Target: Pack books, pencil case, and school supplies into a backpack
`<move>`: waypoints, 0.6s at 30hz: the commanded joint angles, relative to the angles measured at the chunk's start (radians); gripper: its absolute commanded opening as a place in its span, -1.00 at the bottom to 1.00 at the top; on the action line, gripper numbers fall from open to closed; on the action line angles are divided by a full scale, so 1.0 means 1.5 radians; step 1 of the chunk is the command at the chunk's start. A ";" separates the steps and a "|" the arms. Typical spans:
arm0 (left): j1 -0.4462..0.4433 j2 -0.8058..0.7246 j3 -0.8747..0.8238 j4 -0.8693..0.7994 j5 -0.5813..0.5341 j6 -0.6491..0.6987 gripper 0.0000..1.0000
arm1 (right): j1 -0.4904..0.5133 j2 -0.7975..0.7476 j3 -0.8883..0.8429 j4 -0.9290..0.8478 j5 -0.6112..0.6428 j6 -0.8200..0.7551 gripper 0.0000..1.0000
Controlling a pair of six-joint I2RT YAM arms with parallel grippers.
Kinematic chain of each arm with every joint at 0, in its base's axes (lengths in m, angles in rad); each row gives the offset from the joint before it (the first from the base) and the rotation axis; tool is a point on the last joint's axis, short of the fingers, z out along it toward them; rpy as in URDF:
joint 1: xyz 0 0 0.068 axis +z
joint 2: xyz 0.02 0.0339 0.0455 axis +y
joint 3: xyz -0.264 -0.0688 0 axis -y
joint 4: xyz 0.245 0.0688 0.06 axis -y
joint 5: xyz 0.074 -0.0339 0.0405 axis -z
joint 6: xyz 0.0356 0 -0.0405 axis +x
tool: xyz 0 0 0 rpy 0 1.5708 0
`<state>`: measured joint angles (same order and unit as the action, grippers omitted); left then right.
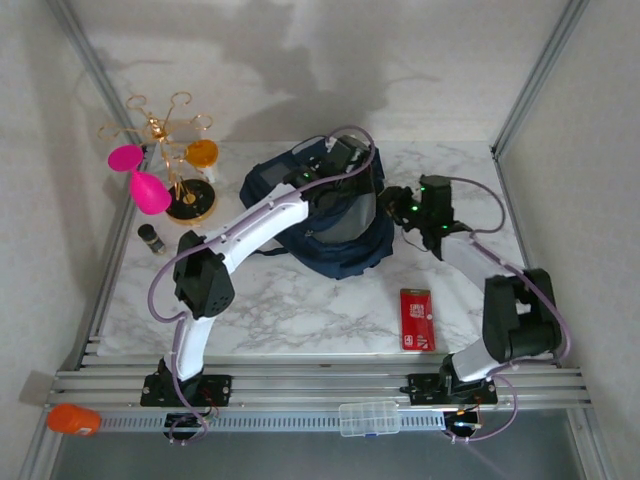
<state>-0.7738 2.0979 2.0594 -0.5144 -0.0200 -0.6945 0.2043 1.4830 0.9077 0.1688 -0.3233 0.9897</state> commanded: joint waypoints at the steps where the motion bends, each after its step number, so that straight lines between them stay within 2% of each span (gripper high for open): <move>1: -0.035 0.018 0.003 0.071 0.017 -0.054 -1.00 | -0.042 -0.057 -0.014 -0.135 0.036 -0.093 -0.39; 4: -0.047 0.046 0.006 0.107 0.033 -0.093 -1.00 | -0.081 -0.105 -0.029 -0.173 0.049 -0.117 -0.32; 7: -0.048 0.070 0.016 0.137 0.075 -0.130 -1.00 | -0.085 -0.125 -0.009 -0.219 0.068 -0.154 -0.27; 10: -0.040 0.063 0.013 0.120 0.076 -0.120 -1.00 | -0.082 -0.128 0.018 -0.271 0.064 -0.186 -0.22; 13: -0.026 0.018 -0.027 0.096 0.090 -0.086 -0.45 | -0.073 -0.133 0.037 -0.323 0.062 -0.218 -0.15; 16: -0.012 -0.082 -0.156 0.130 0.104 -0.063 -0.10 | -0.032 -0.133 0.053 -0.370 0.065 -0.252 -0.03; 18: -0.003 -0.172 -0.281 0.174 0.093 -0.072 0.10 | 0.020 -0.123 0.068 -0.410 0.107 -0.272 0.04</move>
<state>-0.8021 2.0228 1.7855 -0.3309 0.1066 -0.8066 0.1566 1.3052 0.9600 -0.3172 -0.2214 0.6662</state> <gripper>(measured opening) 0.512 0.511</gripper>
